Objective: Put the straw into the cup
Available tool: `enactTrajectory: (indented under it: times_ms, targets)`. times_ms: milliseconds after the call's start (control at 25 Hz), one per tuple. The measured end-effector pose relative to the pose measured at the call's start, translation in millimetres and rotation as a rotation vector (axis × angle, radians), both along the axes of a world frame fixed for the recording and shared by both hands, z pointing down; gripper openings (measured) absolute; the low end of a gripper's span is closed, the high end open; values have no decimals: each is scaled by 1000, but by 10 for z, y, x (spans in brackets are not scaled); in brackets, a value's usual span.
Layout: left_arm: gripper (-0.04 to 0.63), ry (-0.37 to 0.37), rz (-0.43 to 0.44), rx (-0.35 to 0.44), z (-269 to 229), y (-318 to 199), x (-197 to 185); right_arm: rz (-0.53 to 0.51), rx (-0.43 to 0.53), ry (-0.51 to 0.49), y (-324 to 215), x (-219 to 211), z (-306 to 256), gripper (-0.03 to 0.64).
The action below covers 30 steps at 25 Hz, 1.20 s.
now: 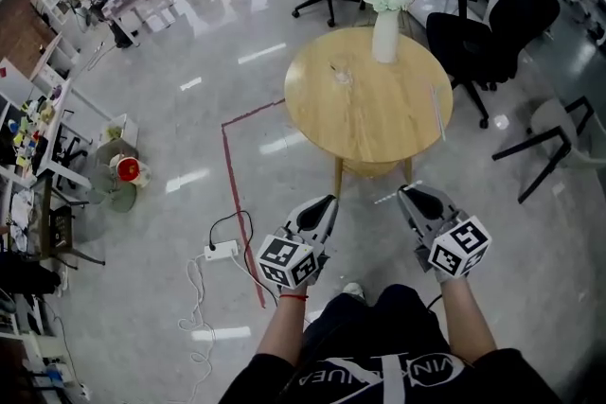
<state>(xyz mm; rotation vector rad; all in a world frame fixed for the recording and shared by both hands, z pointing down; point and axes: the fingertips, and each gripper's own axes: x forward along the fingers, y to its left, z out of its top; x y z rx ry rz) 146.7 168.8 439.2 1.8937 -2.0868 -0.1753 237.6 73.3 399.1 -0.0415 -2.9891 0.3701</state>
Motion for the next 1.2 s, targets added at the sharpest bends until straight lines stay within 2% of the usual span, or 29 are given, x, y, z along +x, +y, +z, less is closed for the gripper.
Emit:
enactTrajectory:
  times_ms: [440, 720, 880, 1200]
  targets:
    - [20, 43, 21, -27, 212, -437, -466, -5, -24, 36, -403, -531, 218, 20]
    - [20, 25, 42, -47, 196, -996, -1059, -35, -59, 8, -911, -1248, 216, 20]
    - [20, 40, 36, -50, 199, -1330, -1469, -58, -72, -6, -1187, -1705, 173, 20]
    - [20, 68, 18, -70, 303, -1837, -2029, -101, -100, -6, -1667, -2352, 236, 20]
